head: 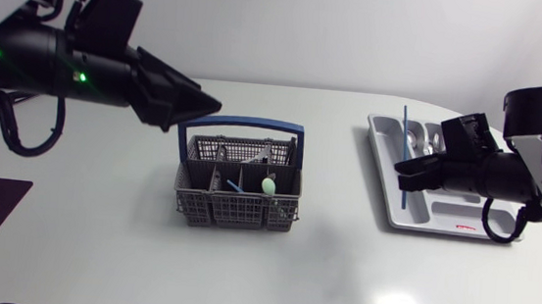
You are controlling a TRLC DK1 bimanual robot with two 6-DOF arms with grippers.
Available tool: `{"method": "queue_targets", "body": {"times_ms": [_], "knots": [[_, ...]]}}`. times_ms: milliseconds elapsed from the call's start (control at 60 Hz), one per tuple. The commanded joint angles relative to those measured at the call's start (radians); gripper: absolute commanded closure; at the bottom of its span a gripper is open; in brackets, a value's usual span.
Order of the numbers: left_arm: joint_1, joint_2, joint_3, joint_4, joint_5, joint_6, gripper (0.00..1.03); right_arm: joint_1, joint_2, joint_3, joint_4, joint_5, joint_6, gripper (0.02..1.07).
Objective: Unload the cutlery basket into the drawer organizer.
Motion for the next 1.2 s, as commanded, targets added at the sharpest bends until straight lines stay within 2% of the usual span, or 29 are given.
{"method": "queue_targets", "body": {"times_ms": [0, 117, 300, 567, 717, 783, 900, 1017, 1083, 1183], "knots": [[-0.026, -0.045, -0.068, -0.01, -0.028, 0.099, 0.3, -0.048, 0.121, 0.077, 0.036, 0.017, 0.022, 1.01], [-0.052, -0.069, -0.147, -0.004, -0.077, 0.181, 0.3, -0.083, 0.287, 0.173, 0.041, 0.038, 0.063, 1.01], [-0.055, -0.086, -0.221, 0.001, -0.079, 0.256, 0.3, -0.086, 0.474, 0.291, 0.041, 0.126, 0.115, 1.01], [-0.098, -0.076, -0.27, 0.038, -0.137, 0.339, 0.3, -0.085, 0.64, 0.41, -0.003, 0.192, 0.157, 1.0], [-0.158, -0.054, -0.305, 0.096, -0.205, 0.371, 0.3, -0.088, 0.696, 0.439, -0.022, 0.212, 0.157, 0.97], [-0.175, -0.04, -0.321, 0.131, -0.225, 0.372, 0.3, -0.088, 0.699, 0.439, -0.023, 0.216, 0.157, 0.84], [-0.18, -0.02, -0.348, 0.188, -0.232, 0.374, 0.3, -0.088, 0.689, 0.424, -0.023, 0.227, 0.157, 0.52], [-0.158, -0.02, -0.397, 0.269, -0.234, 0.374, 0.3, -0.083, 0.646, 0.389, -0.016, 0.235, 0.155, 0.25], [-0.149, -0.016, -0.423, 0.315, -0.234, 0.377, 0.3, -0.074, 0.611, 0.361, -0.011, 0.245, 0.155, 0.17], [-0.141, -0.005, -0.45, 0.369, -0.232, 0.383, 0.3, -0.051, 0.535, 0.301, 0.01, 0.252, 0.15, 0.15]]}}
